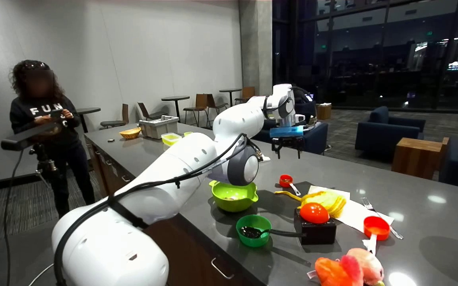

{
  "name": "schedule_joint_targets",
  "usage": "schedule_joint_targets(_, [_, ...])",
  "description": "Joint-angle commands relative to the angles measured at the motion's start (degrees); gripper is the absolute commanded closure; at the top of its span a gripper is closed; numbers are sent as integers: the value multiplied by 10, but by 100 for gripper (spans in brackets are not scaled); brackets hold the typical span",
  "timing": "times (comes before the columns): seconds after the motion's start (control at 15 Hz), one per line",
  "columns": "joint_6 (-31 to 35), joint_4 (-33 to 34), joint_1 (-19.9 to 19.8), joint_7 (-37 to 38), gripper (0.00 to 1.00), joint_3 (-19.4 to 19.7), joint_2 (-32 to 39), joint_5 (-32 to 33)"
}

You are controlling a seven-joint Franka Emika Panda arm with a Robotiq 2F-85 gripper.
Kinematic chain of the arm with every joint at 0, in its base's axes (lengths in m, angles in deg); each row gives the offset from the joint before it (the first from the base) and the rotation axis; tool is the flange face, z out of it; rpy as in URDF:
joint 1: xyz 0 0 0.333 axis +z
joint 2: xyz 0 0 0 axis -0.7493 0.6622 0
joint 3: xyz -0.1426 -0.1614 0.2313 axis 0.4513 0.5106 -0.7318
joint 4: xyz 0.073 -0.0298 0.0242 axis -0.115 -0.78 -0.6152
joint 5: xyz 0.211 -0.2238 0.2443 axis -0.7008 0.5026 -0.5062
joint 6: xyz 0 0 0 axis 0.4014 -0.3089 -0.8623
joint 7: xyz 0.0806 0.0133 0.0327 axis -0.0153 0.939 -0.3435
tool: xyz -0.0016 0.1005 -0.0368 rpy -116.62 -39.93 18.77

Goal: Empty the contents of the smaller measuring cup into the green bowl

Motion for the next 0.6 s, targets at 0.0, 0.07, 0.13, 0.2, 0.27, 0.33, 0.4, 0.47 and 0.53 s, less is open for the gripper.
schedule_joint_targets(0.0, [-35,1,-20,54,0,4,-18,-6])
schedule_joint_targets(0.07, [-44,3,-26,70,0,3,-20,-6])
schedule_joint_targets(0.13, [-54,5,-32,87,0,3,-23,-7])
schedule_joint_targets(0.2, [-65,6,-37,103,0,3,-26,-6])
schedule_joint_targets(0.27, [-77,6,-42,121,0,4,-31,-6])
schedule_joint_targets(0.33, [-88,7,-47,139,0,4,-36,-5])
schedule_joint_targets(0.4, [-98,7,-52,158,0,4,-41,-6])
schedule_joint_targets(0.47, [-107,8,-56,174,0,4,-46,-6])
schedule_joint_targets(0.53, [-115,8,-59,190,0,4,-51,-5])
